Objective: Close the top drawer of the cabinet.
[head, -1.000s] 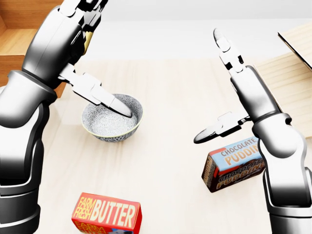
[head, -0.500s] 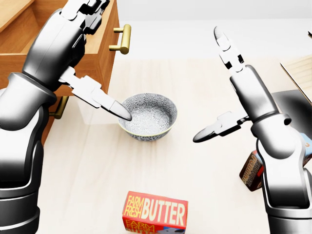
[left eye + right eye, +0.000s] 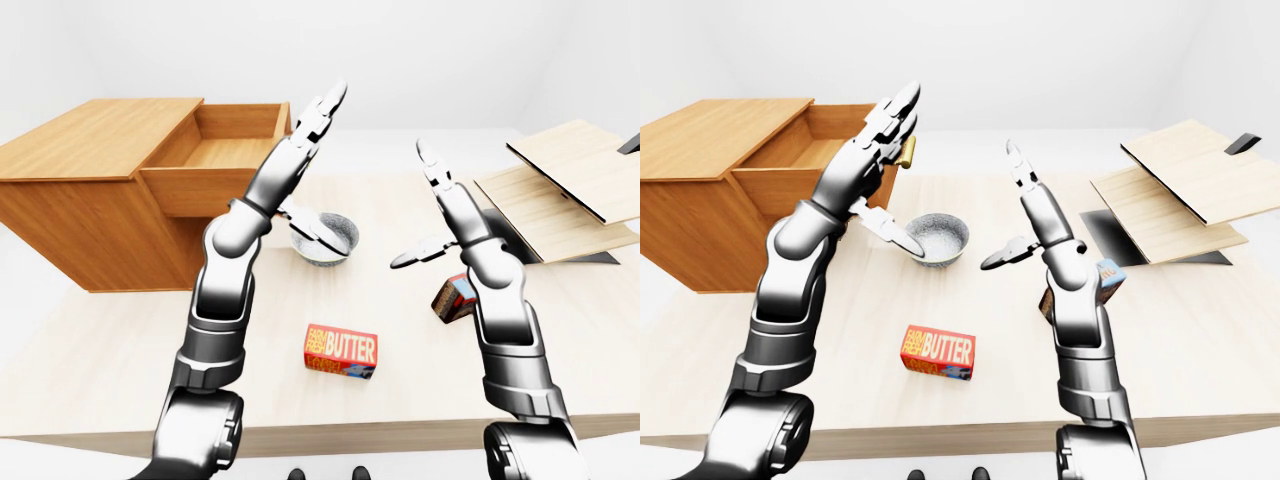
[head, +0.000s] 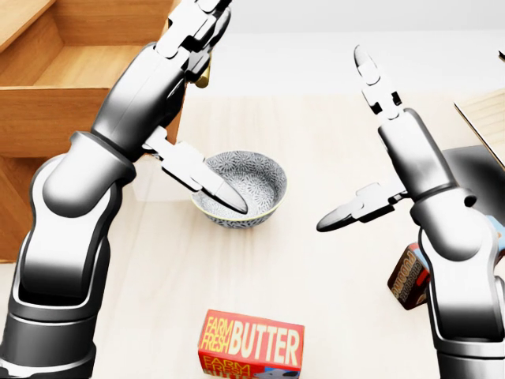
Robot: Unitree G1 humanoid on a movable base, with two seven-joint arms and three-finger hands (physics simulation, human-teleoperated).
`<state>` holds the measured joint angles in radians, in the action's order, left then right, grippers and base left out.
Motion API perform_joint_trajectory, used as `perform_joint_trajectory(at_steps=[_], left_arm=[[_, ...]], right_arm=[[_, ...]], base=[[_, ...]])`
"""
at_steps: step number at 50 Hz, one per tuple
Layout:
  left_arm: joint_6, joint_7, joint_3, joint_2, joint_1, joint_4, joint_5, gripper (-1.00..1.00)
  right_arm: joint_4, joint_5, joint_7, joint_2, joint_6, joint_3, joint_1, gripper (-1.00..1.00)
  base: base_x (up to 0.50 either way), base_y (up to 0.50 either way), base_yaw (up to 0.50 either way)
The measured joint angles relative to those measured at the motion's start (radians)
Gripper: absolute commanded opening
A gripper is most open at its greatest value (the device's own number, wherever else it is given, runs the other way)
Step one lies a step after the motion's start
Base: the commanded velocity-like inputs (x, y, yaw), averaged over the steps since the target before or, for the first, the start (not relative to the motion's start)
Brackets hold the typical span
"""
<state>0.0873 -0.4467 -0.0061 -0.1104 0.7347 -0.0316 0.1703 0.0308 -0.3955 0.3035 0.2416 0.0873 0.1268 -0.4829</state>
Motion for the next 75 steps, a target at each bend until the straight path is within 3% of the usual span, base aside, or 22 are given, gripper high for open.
perform_joint_trajectory(at_steps=[16,32,44,60,69,75], left_arm=[[0.000,0.045,0.003,0.051,0.054,0.293,-0.013,1.00],[0.000,0.200,0.046,0.033,0.143,0.615,-0.094,1.00],[0.000,0.340,0.054,0.073,0.144,0.615,-0.164,1.00],[0.000,0.440,0.089,0.104,0.140,0.608,-0.114,1.00],[0.000,0.474,0.109,0.059,0.130,0.611,-0.070,1.00],[0.000,0.498,0.118,-0.044,0.127,0.653,-0.044,1.00]], right_arm=[[-0.018,0.008,-0.010,0.004,0.000,0.006,0.010,1.00],[-0.033,0.015,-0.019,0.006,0.000,0.009,0.017,1.00],[-0.013,0.015,-0.017,0.006,0.000,0.011,0.030,1.00],[-0.006,0.013,-0.021,0.000,0.000,0.010,0.037,1.00],[0.000,0.015,-0.022,0.000,0.000,0.012,0.044,1.00],[0.003,0.016,-0.023,0.000,0.000,0.013,0.047,1.00]], base=[[0.00,0.00,0.00],[0.00,0.00,0.00],[0.01,0.00,0.00],[0.01,0.00,0.00],[0.01,0.00,0.00],[0.00,0.00,0.00]])
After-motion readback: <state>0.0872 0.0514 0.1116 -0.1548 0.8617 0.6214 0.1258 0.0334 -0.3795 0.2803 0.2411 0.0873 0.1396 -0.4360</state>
